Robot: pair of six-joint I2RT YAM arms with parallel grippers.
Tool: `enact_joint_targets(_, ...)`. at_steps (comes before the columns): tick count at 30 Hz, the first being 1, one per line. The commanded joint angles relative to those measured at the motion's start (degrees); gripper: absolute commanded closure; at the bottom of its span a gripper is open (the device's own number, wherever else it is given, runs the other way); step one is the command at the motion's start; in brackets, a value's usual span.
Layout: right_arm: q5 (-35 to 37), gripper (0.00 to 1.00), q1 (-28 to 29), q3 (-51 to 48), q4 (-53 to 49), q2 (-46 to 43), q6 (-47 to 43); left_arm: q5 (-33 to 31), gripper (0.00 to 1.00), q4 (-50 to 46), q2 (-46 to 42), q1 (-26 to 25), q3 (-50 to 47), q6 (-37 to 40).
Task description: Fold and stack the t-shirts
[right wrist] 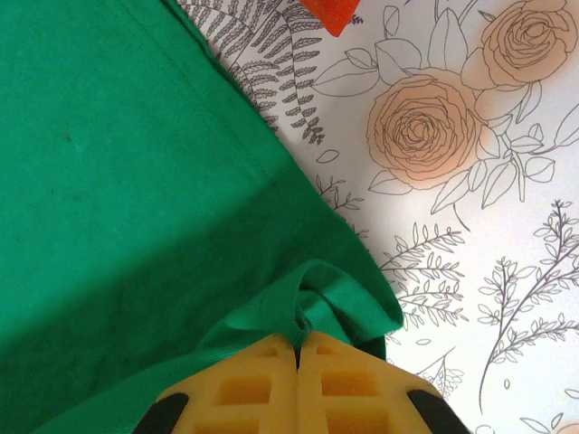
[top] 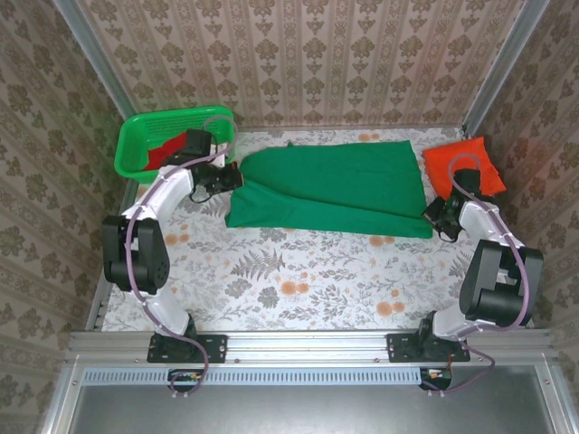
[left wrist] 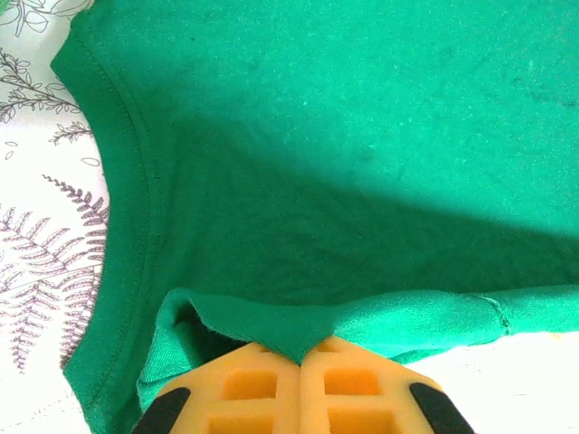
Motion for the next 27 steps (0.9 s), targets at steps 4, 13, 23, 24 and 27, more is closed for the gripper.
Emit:
enact_joint_targets(4, 0.4, 0.99, 0.3, 3.9, 1.5, 3.0, -1.3, 0.0, 1.00, -1.4, 2.0, 1.4, 3.0, 2.6)
enact_joint_targets(13, -0.9, 0.97, 1.8, 9.8, 1.0, 9.3, -1.2, 0.0, 1.00, -1.8, 4.6, 1.7, 5.5, 3.1)
enact_joint_targets(23, -0.7, 0.97, 2.2, 13.6, 1.4, 14.5, -1.1, -0.7, 1.00, -3.1, 7.5, 1.8, 7.9, 3.8)
enact_joint_targets(24, -0.8, 0.97, 2.2, 13.9, 1.4, 14.9, -1.1, -0.8, 1.00, -3.1, 7.7, 1.8, 8.0, 3.8)
enact_joint_targets(27, -1.0, 0.96, 2.3, 15.2, 1.4, 16.2, -1.1, -1.0, 1.00, -3.2, 8.2, 2.0, 8.4, 3.8)
